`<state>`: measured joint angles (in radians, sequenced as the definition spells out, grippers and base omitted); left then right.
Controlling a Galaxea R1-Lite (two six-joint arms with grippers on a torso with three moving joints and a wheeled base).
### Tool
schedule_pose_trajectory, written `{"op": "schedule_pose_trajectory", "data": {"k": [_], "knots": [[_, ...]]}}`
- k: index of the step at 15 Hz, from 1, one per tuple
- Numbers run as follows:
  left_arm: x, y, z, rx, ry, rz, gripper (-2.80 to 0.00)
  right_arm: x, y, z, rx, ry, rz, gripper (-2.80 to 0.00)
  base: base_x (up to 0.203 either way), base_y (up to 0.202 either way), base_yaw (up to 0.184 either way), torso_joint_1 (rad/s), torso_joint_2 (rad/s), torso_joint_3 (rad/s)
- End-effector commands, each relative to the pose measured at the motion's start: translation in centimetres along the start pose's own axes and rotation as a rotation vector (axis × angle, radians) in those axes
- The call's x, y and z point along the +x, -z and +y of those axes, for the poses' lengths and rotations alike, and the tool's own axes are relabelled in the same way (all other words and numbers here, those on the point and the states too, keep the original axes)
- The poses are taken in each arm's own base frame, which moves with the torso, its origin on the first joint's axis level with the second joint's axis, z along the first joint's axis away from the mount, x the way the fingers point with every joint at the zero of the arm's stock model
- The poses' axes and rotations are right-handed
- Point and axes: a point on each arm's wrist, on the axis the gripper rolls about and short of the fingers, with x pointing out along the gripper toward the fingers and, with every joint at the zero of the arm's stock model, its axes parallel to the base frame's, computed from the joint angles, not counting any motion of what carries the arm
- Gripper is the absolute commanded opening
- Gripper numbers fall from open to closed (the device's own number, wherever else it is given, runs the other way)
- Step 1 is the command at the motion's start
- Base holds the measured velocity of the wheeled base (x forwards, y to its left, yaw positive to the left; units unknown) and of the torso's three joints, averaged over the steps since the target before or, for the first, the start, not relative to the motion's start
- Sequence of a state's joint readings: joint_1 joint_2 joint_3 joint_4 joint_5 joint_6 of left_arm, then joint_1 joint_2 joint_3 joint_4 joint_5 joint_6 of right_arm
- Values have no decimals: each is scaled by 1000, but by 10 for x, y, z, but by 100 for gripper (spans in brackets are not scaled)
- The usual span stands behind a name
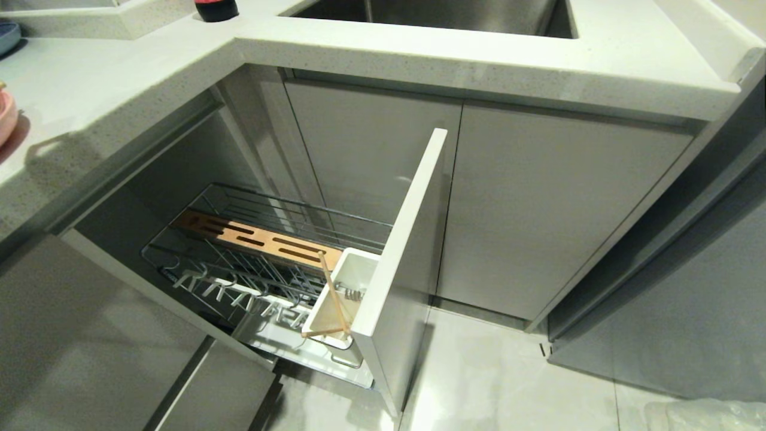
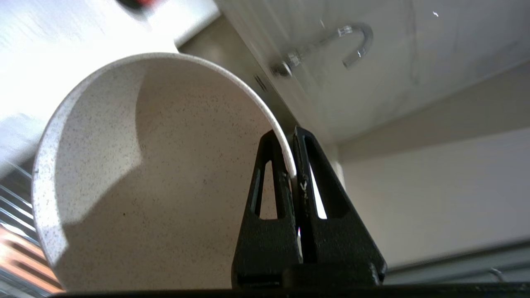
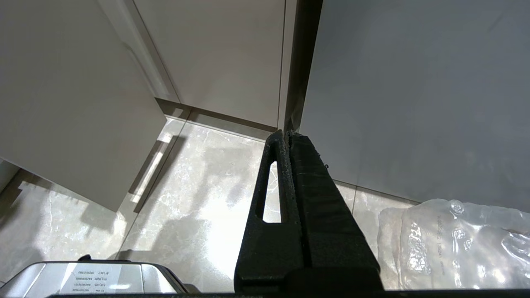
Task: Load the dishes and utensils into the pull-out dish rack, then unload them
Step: Pick up the bowl and place it in the cupboard
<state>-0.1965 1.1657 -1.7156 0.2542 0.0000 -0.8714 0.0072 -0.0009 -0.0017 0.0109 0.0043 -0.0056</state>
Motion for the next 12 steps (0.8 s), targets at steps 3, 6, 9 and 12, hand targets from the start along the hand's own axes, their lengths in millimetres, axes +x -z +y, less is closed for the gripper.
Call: {"op": "schedule_pose_trajectory", "data": {"k": [3,6,9,12], "knots": [[30,36,20,-53,-34,110,-280,0,0,0,-1,-1,-1,-280,0,0,0,0,0,0],[57,71,39,-60,-87,94,-280,0,0,0,-1,-1,-1,-280,0,0,0,0,0,0],[82,116,56,-60,-149,79,-280,0,0,0,-1,-1,-1,-280,0,0,0,0,0,0],[98,160,70,-49,-225,58,-280,0,0,0,-1,-1,1,-280,0,0,0,0,0,0]]}}
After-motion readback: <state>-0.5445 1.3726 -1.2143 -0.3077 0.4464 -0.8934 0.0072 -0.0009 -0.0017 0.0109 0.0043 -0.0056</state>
